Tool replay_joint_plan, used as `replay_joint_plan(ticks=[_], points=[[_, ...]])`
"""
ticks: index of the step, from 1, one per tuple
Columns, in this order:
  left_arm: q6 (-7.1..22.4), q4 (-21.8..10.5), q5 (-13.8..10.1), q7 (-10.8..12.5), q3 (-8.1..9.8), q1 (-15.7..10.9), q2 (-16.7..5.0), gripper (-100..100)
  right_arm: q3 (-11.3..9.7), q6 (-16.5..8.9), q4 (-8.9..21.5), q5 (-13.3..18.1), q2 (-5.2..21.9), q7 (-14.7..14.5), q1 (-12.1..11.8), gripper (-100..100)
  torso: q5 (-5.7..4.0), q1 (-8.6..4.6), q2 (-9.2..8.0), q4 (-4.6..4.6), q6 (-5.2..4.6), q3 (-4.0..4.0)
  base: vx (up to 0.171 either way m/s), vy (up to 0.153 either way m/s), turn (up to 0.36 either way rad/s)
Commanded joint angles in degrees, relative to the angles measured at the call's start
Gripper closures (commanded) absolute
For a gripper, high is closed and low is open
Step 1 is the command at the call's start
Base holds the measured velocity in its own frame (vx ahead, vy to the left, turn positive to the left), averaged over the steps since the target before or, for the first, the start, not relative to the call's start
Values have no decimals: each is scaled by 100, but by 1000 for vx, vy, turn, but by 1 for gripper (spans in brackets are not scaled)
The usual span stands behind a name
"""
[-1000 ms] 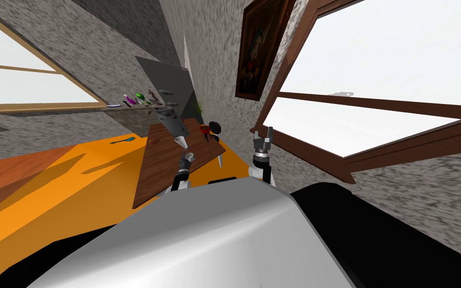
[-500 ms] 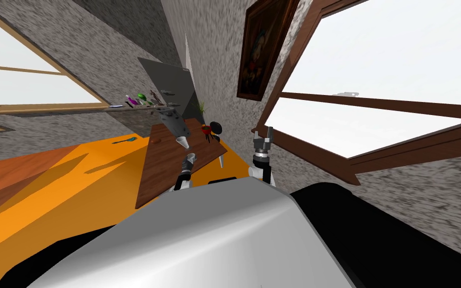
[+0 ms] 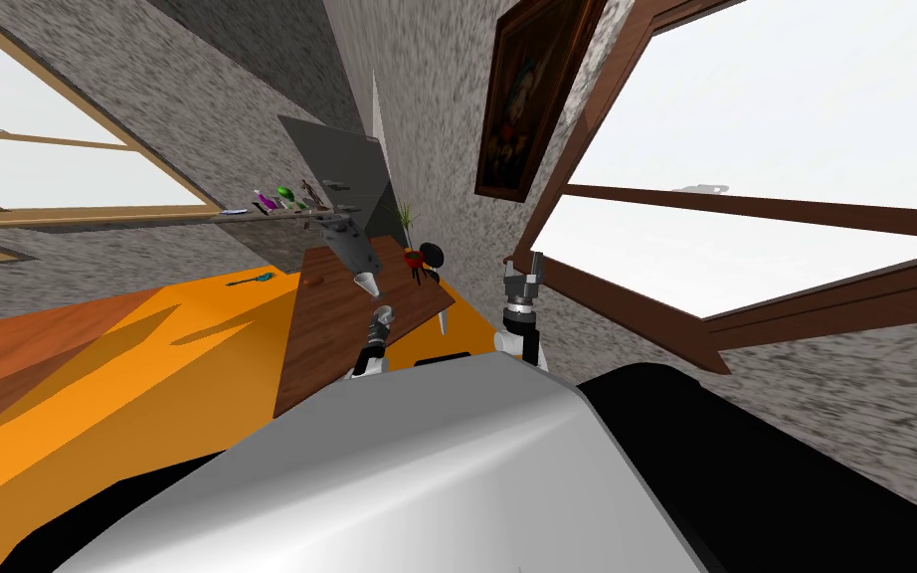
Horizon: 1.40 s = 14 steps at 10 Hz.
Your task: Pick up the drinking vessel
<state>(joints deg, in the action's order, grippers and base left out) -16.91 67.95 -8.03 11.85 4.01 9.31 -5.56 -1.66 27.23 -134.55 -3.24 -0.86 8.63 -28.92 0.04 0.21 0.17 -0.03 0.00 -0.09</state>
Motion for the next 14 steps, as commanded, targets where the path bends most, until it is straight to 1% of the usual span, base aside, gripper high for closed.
replay_joint_plan(ticks=[1, 2, 3, 4, 5, 6, 7, 8, 9, 10, 13, 14], points=[[56, -230, -57, 36, -2, -104, 77, -100, 0, 0, 0, 0, 0, 0, 0, 0, 0, 0, 0, 0, 0, 0, 30, 61, 9], [131, -420, -116, 75, -7, -198, 167, -100, 0, 0, 0, 0, 0, 0, 0, 0, 0, 1, -3, 0, 0, 1, 32, 74, 16], [131, -420, -116, 75, -7, -198, 167, -100, 0, 0, 0, 0, 0, 0, 0, 0, 1, 5, -3, 0, 0, 2, 32, 47, 3], [205, -602, -173, 111, -13, -288, 285, -100, 0, 0, 0, 0, 0, 0, 0, 0, -1, -3, -4, 1, 0, 2, 43, 53, 19], [116, -607, -146, 91, 1, -304, 226, -100, 0, 0, 0, 0, 0, 0, 0, 0, -1, -3, 0, 0, 0, 0, 22, 28, -2], [134, -626, -150, 93, 2, -316, 237, 0, 0, 0, 0, 0, 0, 0, 0, 0, -2, -10, -6, 1, 0, 3, 0, 0, 0], [9, -748, -146, 84, 12, -325, 256, -100, -1, 0, 0, 0, -1, 0, 0, 0, -4, -18, -13, 3, 0, 7, 107, 34, -24], [78, -693, -147, 88, 9, -322, 248, -100, 0, 0, 0, 0, 0, 0, 0, 0, -3, -10, 15, -1, 0, -7, 68, 22, -9], [61, -703, -147, 87, 10, -324, 249, 100, 0, 0, 0, 0, 0, 0, 0, 0, -3, -14, 8, -3, 0, -6, 7, 2, -1], [69, -710, -147, 87, 6, -317, 253, 100, -1, 0, 0, 0, -1, 0, 0, 0, -9, -20, -7, 7, 2, 6, 0, 0, 0], [62, -701, -148, 88, 10, -325, 249, 100, -1, 0, 0, 0, -1, 0, 1, 0, -6, -23, -17, 3, 0, 9, 0, 0, 0], [62, -702, -148, 87, 10, -324, 249, 0, -1, 0, 0, 0, -1, 0, 1, 0, -6, -23, -17, 4, 0, 10, 0, 0, 0]])
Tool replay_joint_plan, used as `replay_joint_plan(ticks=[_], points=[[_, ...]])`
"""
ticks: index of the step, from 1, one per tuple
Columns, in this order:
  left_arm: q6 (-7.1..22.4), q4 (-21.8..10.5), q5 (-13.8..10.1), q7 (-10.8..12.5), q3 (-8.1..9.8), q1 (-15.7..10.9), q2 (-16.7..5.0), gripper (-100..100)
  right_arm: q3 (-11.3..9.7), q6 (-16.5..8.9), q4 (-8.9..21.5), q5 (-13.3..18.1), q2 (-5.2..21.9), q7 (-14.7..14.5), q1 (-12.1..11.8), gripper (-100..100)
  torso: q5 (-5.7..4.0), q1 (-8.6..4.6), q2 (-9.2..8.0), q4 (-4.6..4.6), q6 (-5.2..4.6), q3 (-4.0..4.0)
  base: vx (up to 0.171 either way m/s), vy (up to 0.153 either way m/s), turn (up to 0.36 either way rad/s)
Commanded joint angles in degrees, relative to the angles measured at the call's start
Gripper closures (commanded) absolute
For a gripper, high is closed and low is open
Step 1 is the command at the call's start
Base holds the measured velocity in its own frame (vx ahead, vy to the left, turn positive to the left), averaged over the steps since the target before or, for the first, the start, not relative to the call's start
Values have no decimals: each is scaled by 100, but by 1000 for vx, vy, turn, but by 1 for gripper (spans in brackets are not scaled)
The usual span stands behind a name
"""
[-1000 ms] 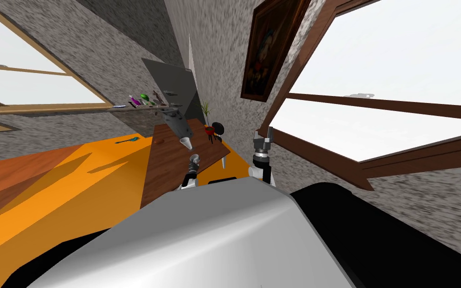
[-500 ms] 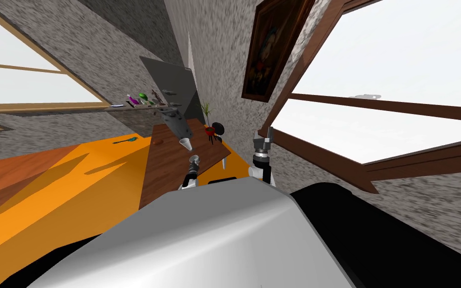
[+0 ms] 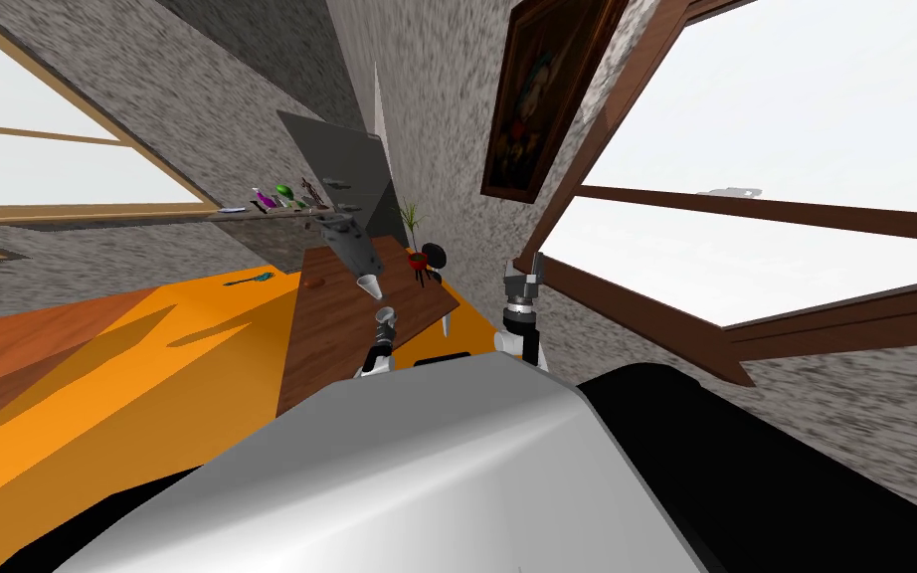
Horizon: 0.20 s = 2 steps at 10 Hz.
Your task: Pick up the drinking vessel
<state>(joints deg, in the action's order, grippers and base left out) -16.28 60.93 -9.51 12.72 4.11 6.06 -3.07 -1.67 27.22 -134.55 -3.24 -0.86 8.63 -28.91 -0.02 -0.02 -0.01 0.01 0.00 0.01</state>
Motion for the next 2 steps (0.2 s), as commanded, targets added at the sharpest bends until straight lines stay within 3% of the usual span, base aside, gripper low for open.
replay_joint_plan(ticks=[1, 2], points=[[0, 0, 0, 0, 0, 0, 0, 100, 0, 0, 0, 0, 0, 0, 0, 0, 0, 0, 0, 0, 0, 0, 0, 0, 0], [0, 0, 0, 0, 0, 0, 0, 0, 0, 0, 0, 0, 0, 0, 0, 0, 0, 0, 0, 0, 0, 0, 0, 0, 0]])
